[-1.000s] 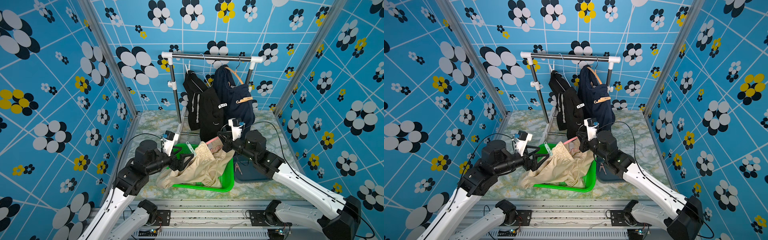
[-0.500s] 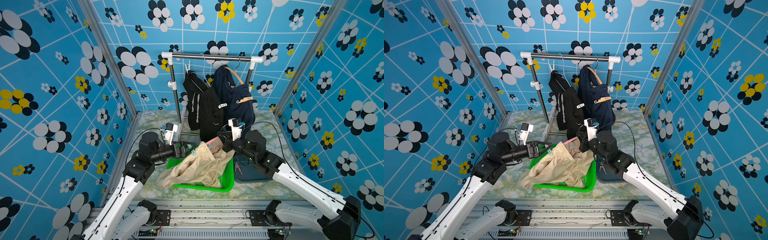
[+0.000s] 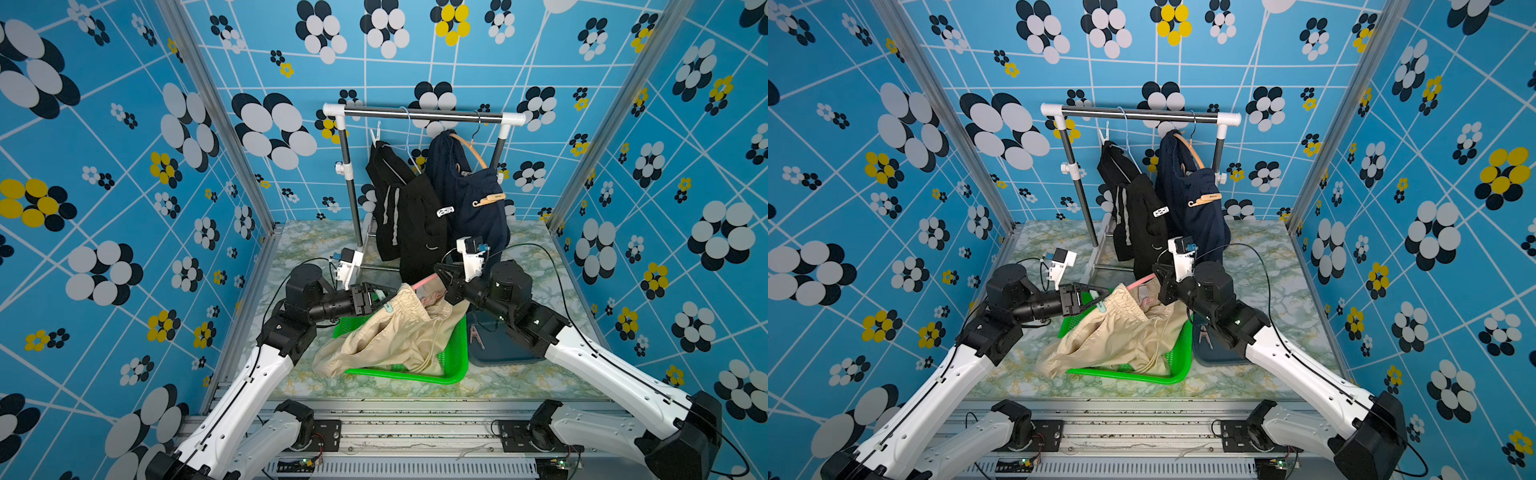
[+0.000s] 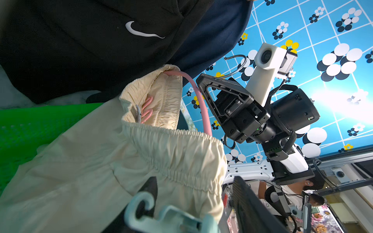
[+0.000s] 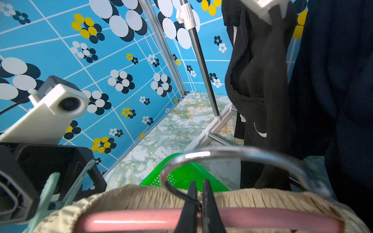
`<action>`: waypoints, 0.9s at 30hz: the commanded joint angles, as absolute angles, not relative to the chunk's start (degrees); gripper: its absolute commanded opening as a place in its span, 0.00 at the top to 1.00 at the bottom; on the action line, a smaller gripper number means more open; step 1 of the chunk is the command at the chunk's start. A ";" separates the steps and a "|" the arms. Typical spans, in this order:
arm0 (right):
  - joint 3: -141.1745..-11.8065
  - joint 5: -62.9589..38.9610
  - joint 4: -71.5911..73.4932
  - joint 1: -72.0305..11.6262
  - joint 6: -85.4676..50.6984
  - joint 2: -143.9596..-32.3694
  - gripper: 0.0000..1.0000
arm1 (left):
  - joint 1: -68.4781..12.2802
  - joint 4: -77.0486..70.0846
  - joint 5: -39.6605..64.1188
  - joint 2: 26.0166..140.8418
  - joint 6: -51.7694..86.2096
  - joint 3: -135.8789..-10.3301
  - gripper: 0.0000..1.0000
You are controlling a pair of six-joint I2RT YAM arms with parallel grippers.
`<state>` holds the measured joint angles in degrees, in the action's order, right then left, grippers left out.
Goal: Remove the clothespins securing shorts to the hanger
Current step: Remove the clothespin from the hanger.
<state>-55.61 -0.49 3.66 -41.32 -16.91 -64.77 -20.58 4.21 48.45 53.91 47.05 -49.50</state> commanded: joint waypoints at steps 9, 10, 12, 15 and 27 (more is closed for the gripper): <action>-55.07 0.44 6.59 -41.32 -16.95 -63.29 1.00 | -19.78 2.02 48.96 53.82 46.58 -49.21 0.64; -55.10 0.44 6.51 -41.31 -16.96 -63.24 1.00 | -19.80 2.02 48.87 53.87 46.58 -49.20 0.66; -54.97 0.44 6.35 -41.34 -16.90 -63.24 1.00 | -19.78 1.94 48.67 53.99 46.67 -49.26 0.74; -54.84 0.44 6.24 -41.33 -16.92 -63.10 1.00 | -19.79 1.92 48.28 54.02 46.63 -49.22 0.78; -54.58 0.96 4.44 -41.37 -16.84 -61.85 1.00 | -19.78 -0.35 46.42 54.22 45.92 -49.82 1.00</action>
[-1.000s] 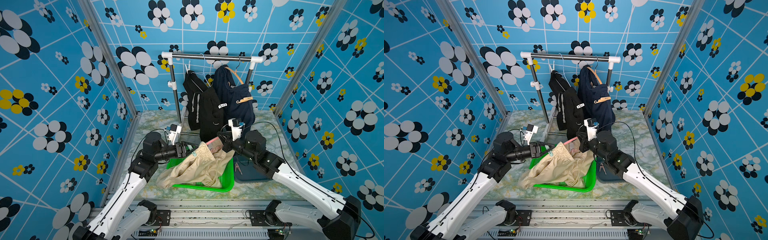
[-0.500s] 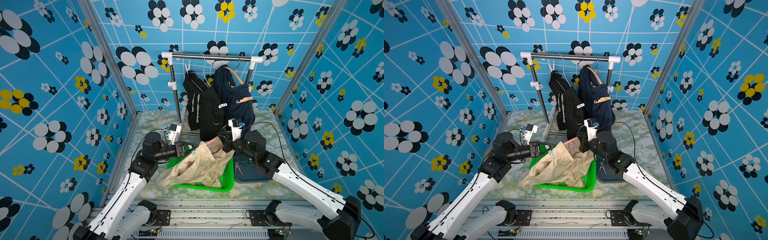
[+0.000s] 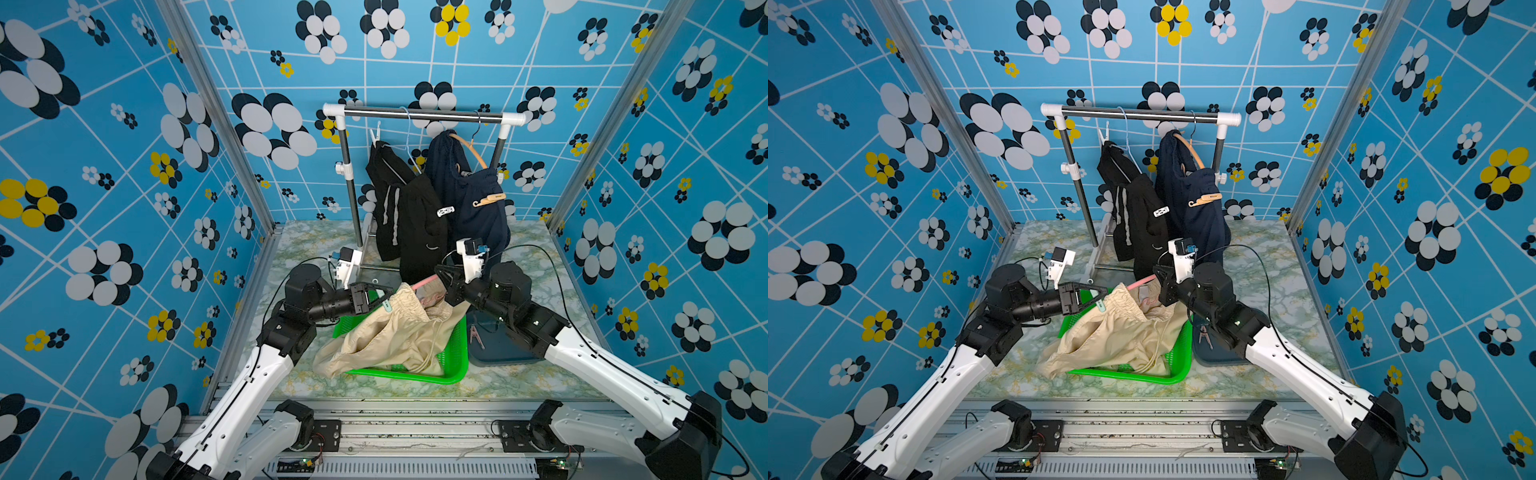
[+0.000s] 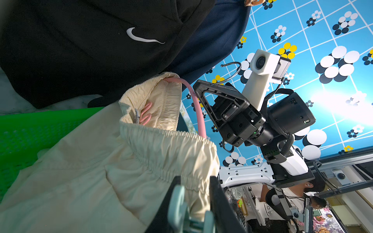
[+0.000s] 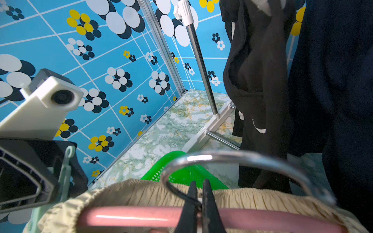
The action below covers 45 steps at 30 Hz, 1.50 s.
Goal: Remove the clothespins securing shorts to the hanger
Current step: Remove the clothespin from the hanger.
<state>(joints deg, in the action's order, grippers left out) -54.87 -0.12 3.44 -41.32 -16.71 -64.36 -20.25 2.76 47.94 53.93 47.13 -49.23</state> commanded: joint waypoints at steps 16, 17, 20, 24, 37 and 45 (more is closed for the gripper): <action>-56.23 11.14 -6.61 -41.31 -11.84 -55.40 1.00 | -24.99 -10.63 48.98 65.65 44.00 -60.83 1.00; -55.90 11.73 -6.97 -41.35 -11.79 -54.84 1.00 | -25.25 -11.27 49.29 66.62 44.25 -61.46 1.00; -55.05 12.84 -7.63 -41.29 -11.63 -53.12 1.00 | -25.30 -12.21 50.24 68.87 44.56 -62.96 1.00; -54.33 13.40 -8.54 -41.28 -11.69 -52.05 1.00 | -25.53 -12.74 51.06 70.96 44.38 -64.31 1.00; -54.85 11.19 -10.72 -41.32 -11.12 -51.80 1.00 | -25.56 -15.09 52.16 74.63 46.54 -64.52 1.00; -54.65 8.59 -10.59 -41.31 -11.07 -52.74 1.00 | -22.37 -15.39 48.30 68.99 48.64 -58.42 1.00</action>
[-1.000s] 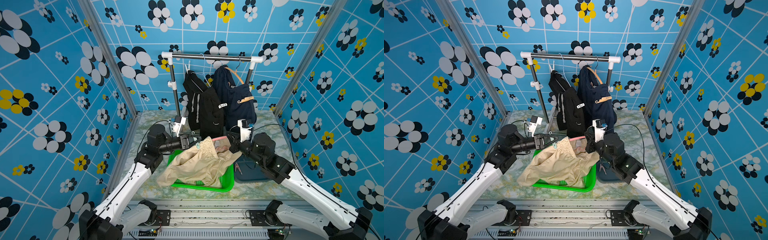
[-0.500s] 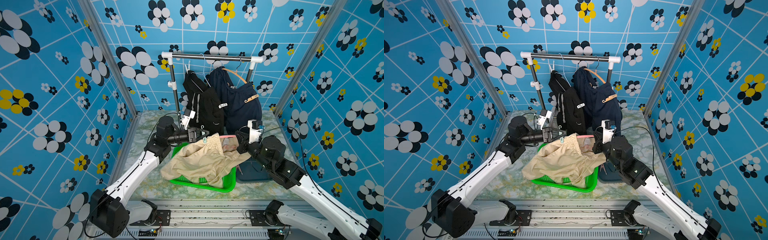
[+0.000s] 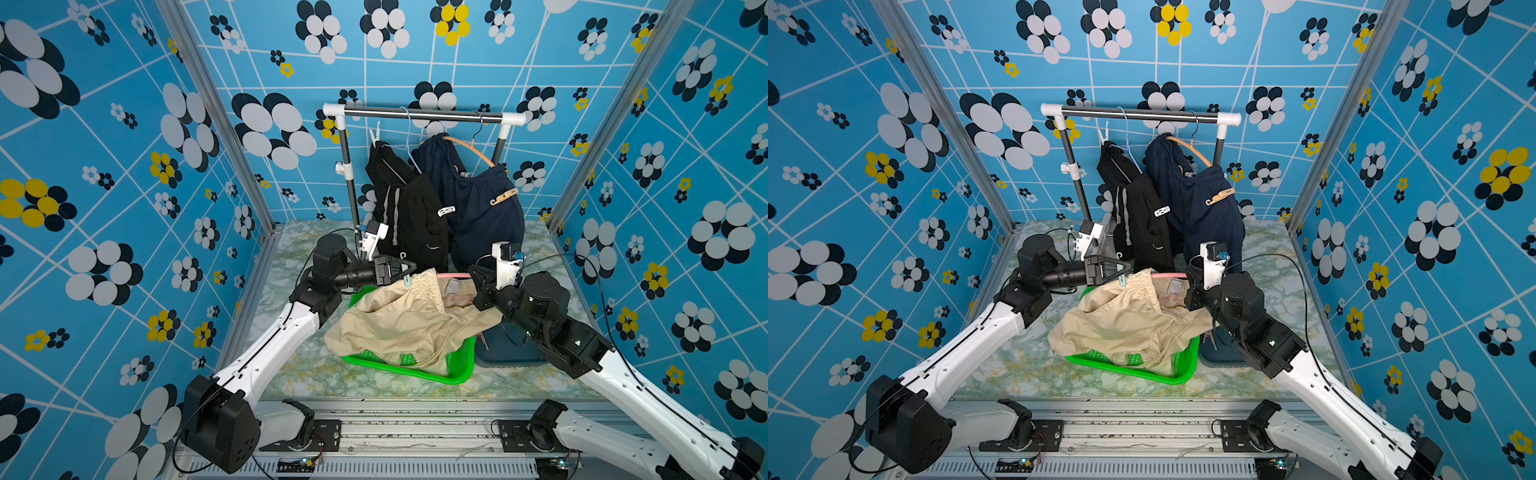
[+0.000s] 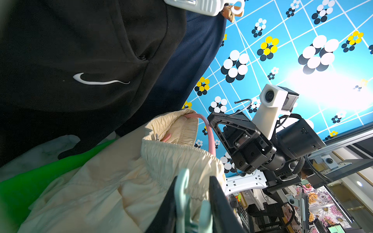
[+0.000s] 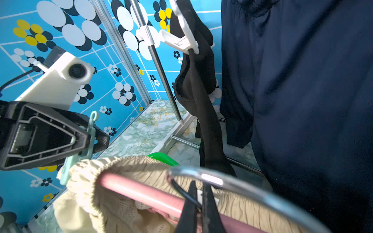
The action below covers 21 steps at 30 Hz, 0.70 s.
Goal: Remove the clothespins securing shorts to the hanger
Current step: Remove the clothespin from the hanger.
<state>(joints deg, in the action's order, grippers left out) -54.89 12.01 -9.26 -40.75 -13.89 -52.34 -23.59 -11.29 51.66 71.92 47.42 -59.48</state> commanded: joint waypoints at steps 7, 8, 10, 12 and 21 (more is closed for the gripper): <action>-55.70 5.33 -10.80 -41.29 -10.86 -54.40 1.00 | -20.18 -15.03 46.53 64.99 50.00 -55.12 1.00; -55.57 4.89 -10.96 -41.31 -10.83 -54.57 1.00 | -19.66 -15.18 46.22 64.50 50.37 -54.59 1.00; -56.02 3.51 -11.16 -41.31 -10.74 -54.93 1.00 | -18.47 -15.53 45.33 63.35 51.29 -53.20 1.00; -56.17 1.95 -11.50 -41.26 -10.59 -55.30 1.00 | -17.53 -16.49 44.12 62.35 52.63 -51.62 1.00; -58.46 -1.36 -13.52 -41.30 -10.31 -58.34 1.00 | -16.51 -27.16 37.58 61.01 59.94 -45.29 1.00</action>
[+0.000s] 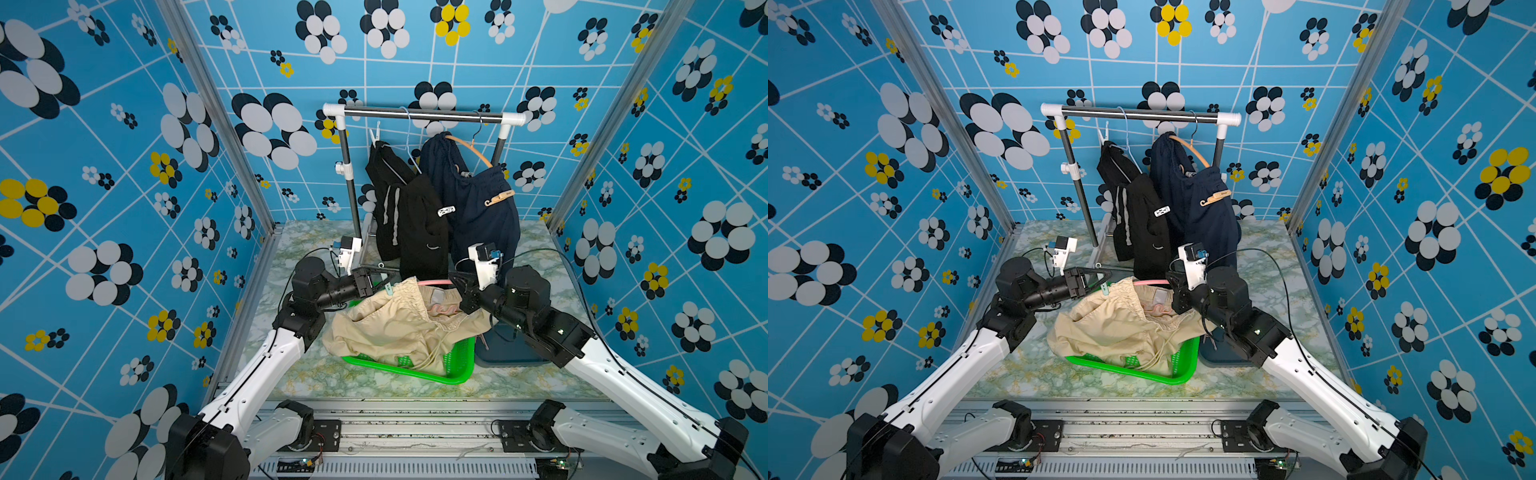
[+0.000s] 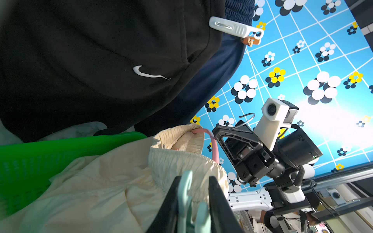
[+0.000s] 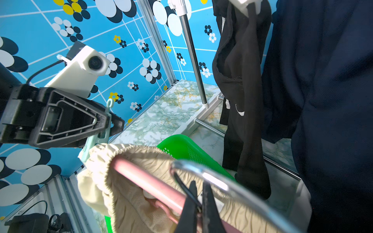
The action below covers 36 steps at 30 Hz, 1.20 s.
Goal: Remove the clothespins securing shorts to the hanger
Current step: Remove the clothespin from the hanger, then place the hanger in the basket.
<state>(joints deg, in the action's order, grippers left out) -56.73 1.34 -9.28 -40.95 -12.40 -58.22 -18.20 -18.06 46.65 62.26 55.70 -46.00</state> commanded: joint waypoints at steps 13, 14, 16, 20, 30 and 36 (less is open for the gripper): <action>-59.64 -0.16 -16.42 -41.36 -10.60 -60.42 1.00 | -16.39 -35.94 30.70 59.87 62.01 -40.47 1.00; -59.68 0.07 -16.52 -41.30 -10.67 -60.38 1.00 | -16.29 -35.42 30.39 59.44 61.33 -40.38 1.00; -59.75 0.99 -16.76 -41.24 -11.16 -60.45 1.00 | -16.10 -33.87 29.86 58.37 59.68 -40.43 1.00; -61.05 3.25 -18.45 -41.42 -11.92 -60.87 1.00 | -16.02 -28.01 28.83 55.57 54.45 -41.51 1.00; -65.61 14.97 -22.19 -42.79 -10.99 -61.93 1.00 | -15.88 -9.43 22.46 45.66 39.53 -45.16 1.00; -71.37 24.33 -26.31 -47.16 -6.72 -65.23 1.00 | -15.81 -2.57 18.61 41.86 33.88 -46.82 1.00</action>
<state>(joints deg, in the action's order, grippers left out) -67.83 16.25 -25.12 -45.80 -10.11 -64.47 -16.45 -7.68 21.45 43.03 39.18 -44.73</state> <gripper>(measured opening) 0.054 0.230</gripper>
